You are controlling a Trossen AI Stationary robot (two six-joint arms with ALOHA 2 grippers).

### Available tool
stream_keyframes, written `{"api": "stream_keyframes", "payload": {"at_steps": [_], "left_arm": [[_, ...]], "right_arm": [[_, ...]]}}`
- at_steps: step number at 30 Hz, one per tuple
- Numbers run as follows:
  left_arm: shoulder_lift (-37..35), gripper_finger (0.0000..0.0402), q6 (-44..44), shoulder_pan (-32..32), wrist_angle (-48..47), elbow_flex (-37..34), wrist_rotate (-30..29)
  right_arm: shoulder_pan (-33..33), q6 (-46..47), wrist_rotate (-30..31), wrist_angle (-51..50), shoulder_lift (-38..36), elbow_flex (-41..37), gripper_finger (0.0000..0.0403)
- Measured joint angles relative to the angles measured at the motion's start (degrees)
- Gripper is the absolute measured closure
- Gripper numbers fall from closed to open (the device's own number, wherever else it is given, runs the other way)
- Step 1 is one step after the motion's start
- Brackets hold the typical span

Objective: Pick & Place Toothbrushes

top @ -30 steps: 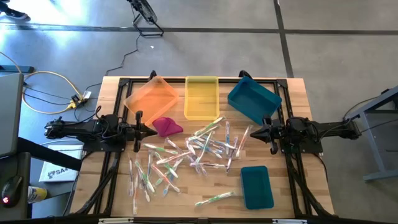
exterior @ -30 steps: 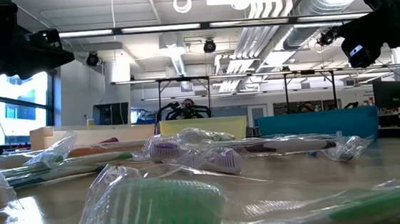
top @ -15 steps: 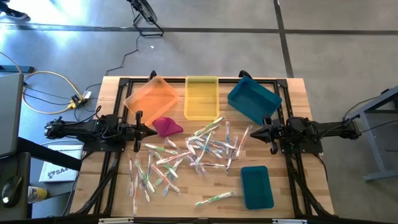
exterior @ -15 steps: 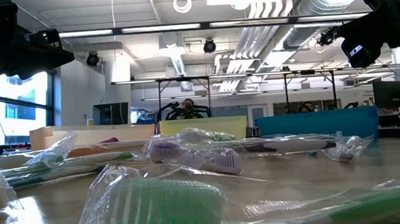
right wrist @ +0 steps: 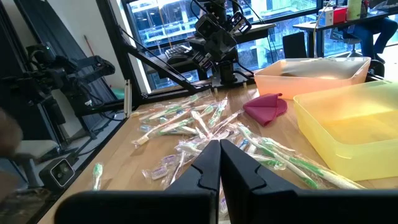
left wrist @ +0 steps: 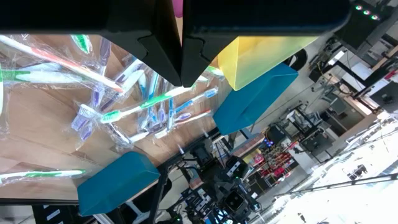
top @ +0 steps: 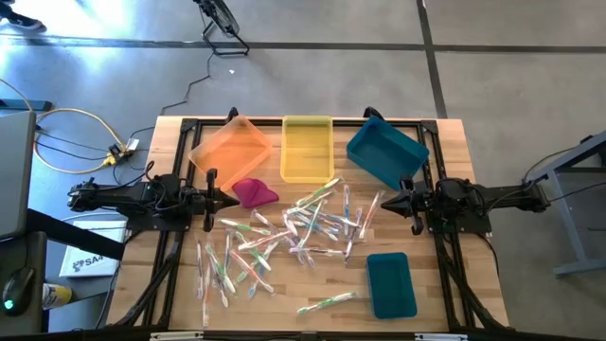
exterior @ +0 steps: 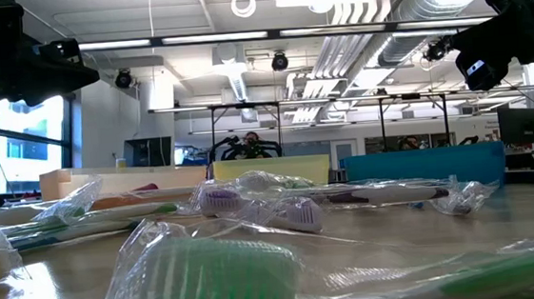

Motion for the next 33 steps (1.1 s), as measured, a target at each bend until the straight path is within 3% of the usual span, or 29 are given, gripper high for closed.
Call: {"api": "stream_keyframes", "payload": {"at_steps": [24, 33], "left_arm": [[0.0, 0.0402, 0.0, 0.0, 0.0, -0.01, 0.01], [0.0, 0.0402, -0.01, 0.0, 0.0, 0.0, 0.02]], "right_arm": [[0.0, -0.06, -0.02, -0.01, -0.01, 0.01, 0.04], [0.02, -4.38, 0.0, -0.41, 0.0, 0.06, 0.04]]}}
